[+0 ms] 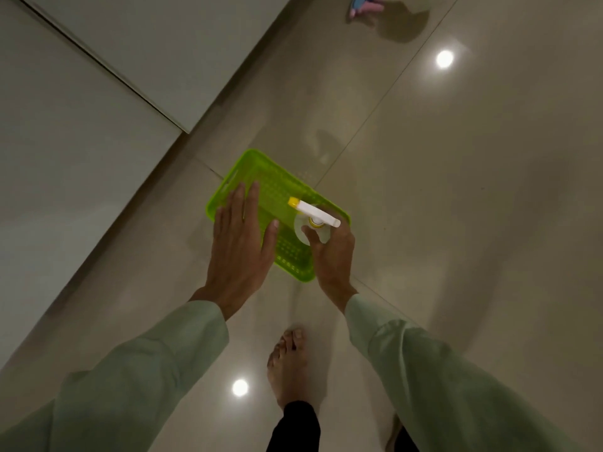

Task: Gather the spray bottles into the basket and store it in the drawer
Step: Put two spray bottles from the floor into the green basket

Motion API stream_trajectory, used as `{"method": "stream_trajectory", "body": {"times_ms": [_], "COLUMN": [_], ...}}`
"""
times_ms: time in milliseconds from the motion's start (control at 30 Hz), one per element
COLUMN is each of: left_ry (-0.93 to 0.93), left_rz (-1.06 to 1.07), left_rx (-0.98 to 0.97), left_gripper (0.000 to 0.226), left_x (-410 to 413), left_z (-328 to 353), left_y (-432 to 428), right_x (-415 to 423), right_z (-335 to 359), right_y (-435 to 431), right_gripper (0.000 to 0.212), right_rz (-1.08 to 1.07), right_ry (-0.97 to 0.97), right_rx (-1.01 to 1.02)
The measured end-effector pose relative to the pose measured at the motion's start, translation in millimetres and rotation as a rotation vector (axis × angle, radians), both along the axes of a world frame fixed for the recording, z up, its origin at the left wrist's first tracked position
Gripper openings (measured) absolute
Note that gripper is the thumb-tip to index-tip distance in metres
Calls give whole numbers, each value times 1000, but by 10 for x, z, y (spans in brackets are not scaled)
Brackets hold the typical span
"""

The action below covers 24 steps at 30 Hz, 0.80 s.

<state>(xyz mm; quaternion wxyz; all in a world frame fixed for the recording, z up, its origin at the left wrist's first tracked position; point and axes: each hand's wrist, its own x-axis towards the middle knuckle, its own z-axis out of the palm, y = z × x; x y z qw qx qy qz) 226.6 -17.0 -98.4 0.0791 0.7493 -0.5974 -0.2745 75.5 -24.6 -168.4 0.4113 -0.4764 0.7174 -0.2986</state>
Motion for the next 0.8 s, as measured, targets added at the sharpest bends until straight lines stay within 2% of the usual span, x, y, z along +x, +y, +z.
{"method": "stream_trajectory", "body": {"times_ms": [133,267,367,533,800], "left_ry": [-6,-26,-52,-55,-17], "left_rz": [3,4,10,4,-30], "left_rx": [10,-6,-9,-44,-39], "left_gripper": [63,62,62,62,66], "left_x": [12,-51,-137,-467,-1418], "left_z": [28,237,481,1061,2156], "left_y": [41,46,21,-38,-407], "right_x": [-64,-208,-366,-846,-1971], "right_z": [-6,158,390,1007,2372], "right_y": [23,9,-6,-49,-520], "right_gripper": [51,73,81,89,87], "right_rz": [24,97,125,202,278], "right_ry": [-14,-51,-86,-64,-6], "right_rx": [44,146,189,219,87]}}
